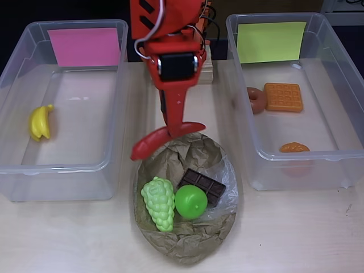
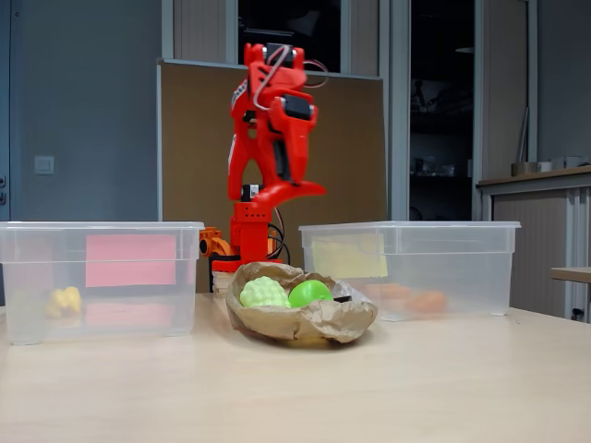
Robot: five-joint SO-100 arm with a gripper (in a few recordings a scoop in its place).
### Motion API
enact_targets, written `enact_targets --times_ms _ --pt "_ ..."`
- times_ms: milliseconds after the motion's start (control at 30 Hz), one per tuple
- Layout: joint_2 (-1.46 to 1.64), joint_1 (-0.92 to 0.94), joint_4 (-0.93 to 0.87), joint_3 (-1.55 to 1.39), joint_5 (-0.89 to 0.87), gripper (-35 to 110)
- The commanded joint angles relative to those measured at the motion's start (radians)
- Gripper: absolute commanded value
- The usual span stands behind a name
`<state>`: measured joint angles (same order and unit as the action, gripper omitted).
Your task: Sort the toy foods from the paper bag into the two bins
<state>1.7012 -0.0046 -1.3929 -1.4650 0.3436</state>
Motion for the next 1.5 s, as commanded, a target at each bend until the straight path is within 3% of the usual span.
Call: enact_targets --times_ms 0,167,367,600,1233,1467 --pt "0.212 0.129 -0.043 -0.126 0.011 5" --pt "0.272 0.337 -0.06 -0.209 0.017 6" --pt "0.193 0.574 -0.028 -0.256 -0.141 12" --pt "0.074 0.615 0.009 -0.241 -0.15 23" --pt "0.069 0.063 0.011 -0.048 -0.279 22" --pt "-0.149 -0.046 0.106 -0.1 -0.368 29"
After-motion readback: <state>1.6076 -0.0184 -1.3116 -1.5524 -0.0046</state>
